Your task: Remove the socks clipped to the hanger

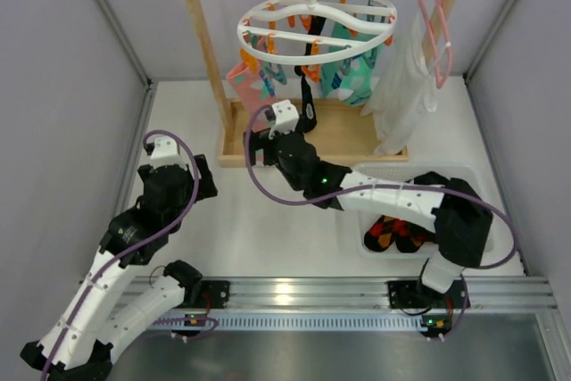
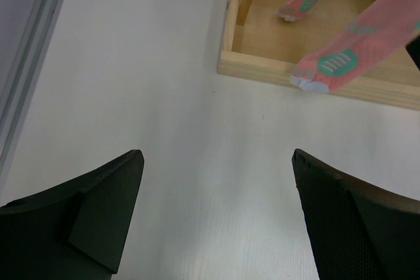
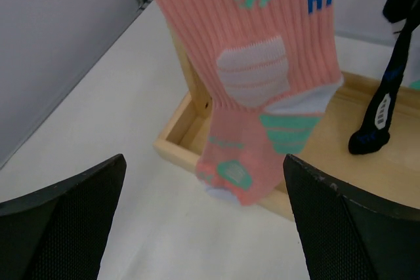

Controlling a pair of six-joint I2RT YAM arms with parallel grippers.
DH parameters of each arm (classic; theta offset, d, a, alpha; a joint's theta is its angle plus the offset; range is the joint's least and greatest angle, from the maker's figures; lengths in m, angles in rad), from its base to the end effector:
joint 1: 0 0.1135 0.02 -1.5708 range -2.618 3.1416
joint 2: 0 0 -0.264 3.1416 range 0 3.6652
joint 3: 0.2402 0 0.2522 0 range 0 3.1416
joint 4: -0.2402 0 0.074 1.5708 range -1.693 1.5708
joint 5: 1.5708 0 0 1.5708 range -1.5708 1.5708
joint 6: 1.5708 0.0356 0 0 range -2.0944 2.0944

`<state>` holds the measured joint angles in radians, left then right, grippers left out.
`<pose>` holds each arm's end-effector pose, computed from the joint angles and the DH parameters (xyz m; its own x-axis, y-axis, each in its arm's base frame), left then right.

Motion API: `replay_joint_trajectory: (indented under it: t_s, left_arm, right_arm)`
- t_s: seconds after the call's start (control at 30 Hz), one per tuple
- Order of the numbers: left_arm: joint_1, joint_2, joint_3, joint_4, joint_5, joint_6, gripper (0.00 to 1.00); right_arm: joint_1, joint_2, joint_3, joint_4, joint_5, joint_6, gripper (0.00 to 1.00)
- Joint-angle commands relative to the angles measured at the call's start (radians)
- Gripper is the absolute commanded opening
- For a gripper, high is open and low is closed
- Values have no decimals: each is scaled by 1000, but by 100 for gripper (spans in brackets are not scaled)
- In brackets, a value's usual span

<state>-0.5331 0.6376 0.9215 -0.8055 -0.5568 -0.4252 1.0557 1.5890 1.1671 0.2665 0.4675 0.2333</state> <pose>0.1100 -0.0430 0.3449 -0.4061 -0.1670 -0.8984 -0.1435 0.9826 -0.1178 0.1999 0.3205 0.3155 -0.2031 0.0602 -0.9773 -0.5248 0.8359 0.1605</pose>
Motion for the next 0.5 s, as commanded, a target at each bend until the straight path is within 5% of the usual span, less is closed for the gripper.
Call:
replay_joint_trajectory:
  t_s: [0.0,0.2,0.47]
  left_arm:
    - [5,-15,-10,58,15,-9,98]
    - [4,-29,-13,69,35,-4,98]
    - [4,-38,-16,77,70,3,98]
  right_arm:
    - [44,149,218,-40,347,-35,100]
    - [36,388,523,-154,557,-38,99]
    - [18,468,502,43,729,-112,95]
